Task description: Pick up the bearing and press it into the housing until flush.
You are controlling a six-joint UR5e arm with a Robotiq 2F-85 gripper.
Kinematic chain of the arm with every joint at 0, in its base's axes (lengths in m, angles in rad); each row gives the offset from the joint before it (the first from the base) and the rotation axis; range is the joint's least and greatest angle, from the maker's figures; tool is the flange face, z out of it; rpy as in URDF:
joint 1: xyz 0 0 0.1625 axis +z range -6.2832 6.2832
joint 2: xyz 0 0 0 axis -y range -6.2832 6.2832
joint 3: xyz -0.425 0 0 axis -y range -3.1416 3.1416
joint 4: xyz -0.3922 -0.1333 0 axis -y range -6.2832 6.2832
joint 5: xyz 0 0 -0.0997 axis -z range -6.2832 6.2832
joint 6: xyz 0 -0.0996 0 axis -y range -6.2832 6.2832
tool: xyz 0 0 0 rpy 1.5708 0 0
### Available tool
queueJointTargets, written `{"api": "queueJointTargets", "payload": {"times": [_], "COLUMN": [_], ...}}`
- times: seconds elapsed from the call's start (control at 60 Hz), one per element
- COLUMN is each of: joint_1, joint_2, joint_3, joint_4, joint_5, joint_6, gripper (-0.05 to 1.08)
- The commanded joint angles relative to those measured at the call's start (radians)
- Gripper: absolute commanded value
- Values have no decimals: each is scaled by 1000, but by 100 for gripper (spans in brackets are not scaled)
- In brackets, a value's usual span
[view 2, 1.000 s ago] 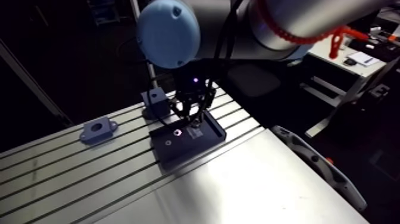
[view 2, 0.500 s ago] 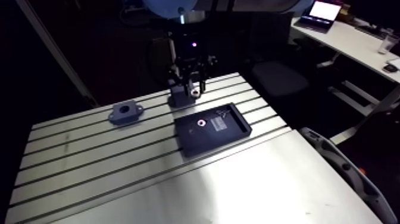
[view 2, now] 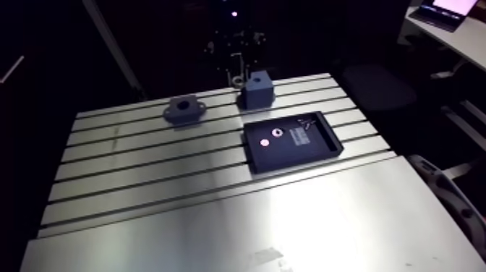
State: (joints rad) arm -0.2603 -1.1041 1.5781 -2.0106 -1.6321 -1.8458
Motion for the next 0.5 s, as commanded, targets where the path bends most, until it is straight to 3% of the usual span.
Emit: {"api": "queueJointTargets", "payload": {"times": [0.017,0.4,0.5], "joint_1": [87,131,134], "joint_2": [44,87,100], "joint_3": [-61,-83,-93], "joint_4": [14,20,20], "joint_5": [2,7,15], "joint_6": [36,68,70], "gripper": [61,62,62]}}
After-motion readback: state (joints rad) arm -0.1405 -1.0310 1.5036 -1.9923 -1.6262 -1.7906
